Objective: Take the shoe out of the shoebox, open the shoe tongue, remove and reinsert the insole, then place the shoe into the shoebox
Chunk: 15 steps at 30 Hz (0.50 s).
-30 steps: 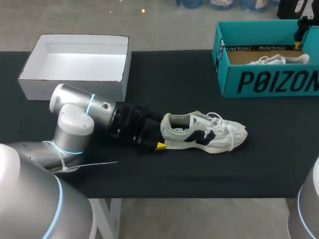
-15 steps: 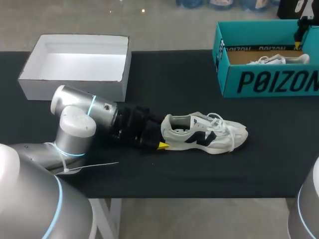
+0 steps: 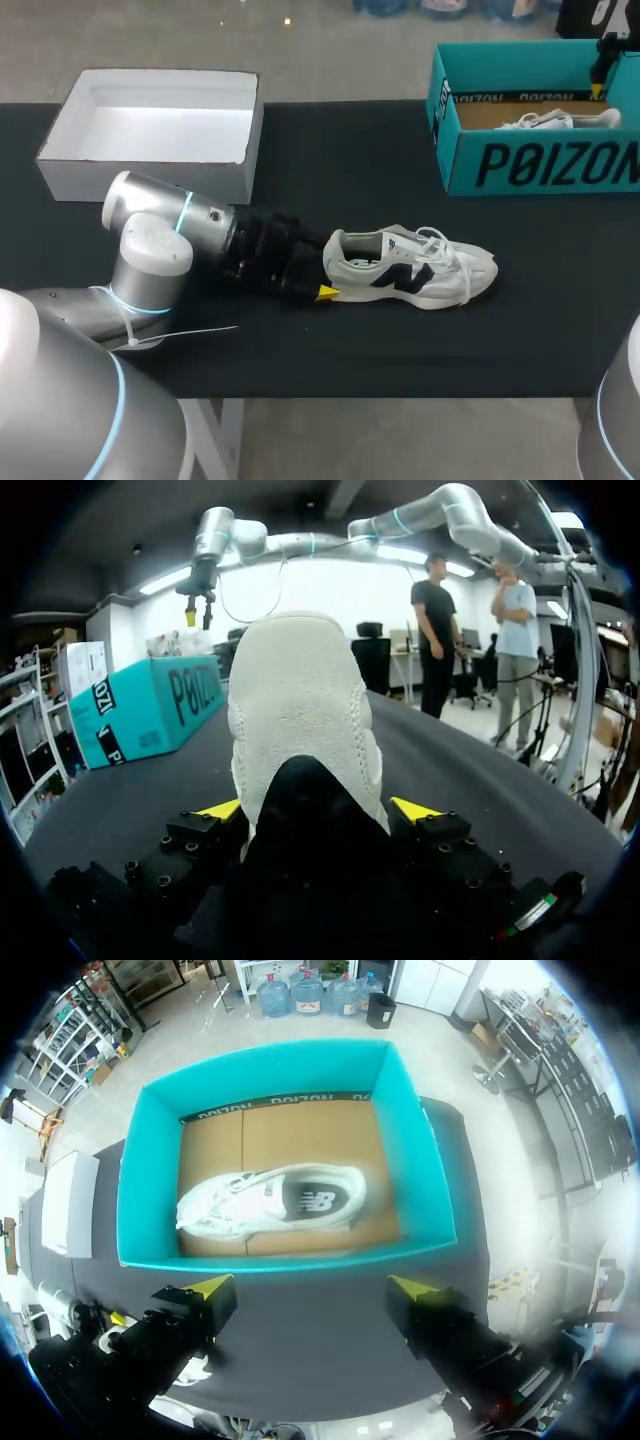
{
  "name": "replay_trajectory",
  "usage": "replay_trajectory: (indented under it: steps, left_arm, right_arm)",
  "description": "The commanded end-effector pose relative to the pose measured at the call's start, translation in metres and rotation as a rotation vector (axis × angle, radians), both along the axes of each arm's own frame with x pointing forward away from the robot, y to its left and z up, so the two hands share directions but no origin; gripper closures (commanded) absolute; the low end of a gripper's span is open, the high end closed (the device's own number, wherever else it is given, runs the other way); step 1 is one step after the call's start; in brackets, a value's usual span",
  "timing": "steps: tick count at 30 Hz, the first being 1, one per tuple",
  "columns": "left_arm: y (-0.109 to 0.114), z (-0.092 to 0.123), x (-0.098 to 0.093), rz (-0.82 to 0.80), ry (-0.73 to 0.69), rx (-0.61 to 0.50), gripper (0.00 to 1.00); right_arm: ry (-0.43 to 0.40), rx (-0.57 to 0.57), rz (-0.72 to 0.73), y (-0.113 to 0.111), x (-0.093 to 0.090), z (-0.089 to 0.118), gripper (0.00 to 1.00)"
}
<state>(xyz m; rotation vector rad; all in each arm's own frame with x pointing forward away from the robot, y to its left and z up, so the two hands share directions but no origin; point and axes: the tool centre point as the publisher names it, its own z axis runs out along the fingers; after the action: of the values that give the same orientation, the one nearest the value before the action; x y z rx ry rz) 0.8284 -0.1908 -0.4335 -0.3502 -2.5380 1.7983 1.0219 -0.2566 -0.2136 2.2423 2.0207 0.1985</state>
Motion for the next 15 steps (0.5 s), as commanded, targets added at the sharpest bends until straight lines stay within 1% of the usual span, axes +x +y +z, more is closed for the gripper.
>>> replay_trajectory:
  steps: [1, 6, 7, 8, 11, 12, 15]
  left_arm:
    - [-0.003, -0.003, -0.001, -0.001, 0.0, 0.002, 1.0]
    - [-0.003, -0.003, -0.001, -0.001, 0.0, 0.002, 1.0]
    - [-0.003, -0.003, -0.001, -0.001, 0.0, 0.002, 1.0]
    - [-0.003, -0.003, -0.001, -0.001, 0.0, 0.002, 1.0]
    - [-0.003, -0.003, -0.001, -0.001, 0.0, 0.002, 1.0]
    - [-0.003, -0.003, -0.001, -0.001, 0.0, 0.002, 1.0]
    - [-0.003, -0.003, -0.001, -0.001, 0.0, 0.002, 1.0]
  right_arm:
    - [0.001, 0.0, 0.0, 0.0, 0.001, 0.0, 0.0]
    - [0.001, 0.0, 0.0, 0.0, 0.001, 0.0, 0.0]
    - [0.01, -0.024, -0.004, 0.008, -0.002, 0.002, 0.0]
    - [0.014, -0.059, -0.012, 0.017, -0.007, 0.004, 0.0]
    - [0.028, -0.076, -0.032, 0.033, -0.022, 0.004, 0.0]
    - [0.041, -0.085, -0.047, 0.043, -0.032, 0.003, 0.0]
    - [0.061, -0.121, -0.079, 0.067, -0.053, -0.001, 0.0]
